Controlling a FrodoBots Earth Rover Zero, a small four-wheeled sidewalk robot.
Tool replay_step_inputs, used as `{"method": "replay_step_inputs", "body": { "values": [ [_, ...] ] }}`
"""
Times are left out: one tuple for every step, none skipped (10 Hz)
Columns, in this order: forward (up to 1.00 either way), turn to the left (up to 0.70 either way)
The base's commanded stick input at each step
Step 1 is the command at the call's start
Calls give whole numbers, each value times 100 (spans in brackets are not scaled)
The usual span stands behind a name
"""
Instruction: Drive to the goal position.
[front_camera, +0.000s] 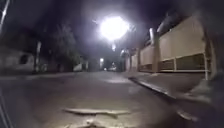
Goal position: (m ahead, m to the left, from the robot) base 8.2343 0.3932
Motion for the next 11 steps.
{"method": "replay_step_inputs", "body": {
  "values": [
    [70,0],
    [70,0],
    [70,0],
    [70,0],
    [70,0],
    [70,0],
    [70,0],
    [70,0],
    [70,0],
    [70,0],
    [70,0]
  ]
}}
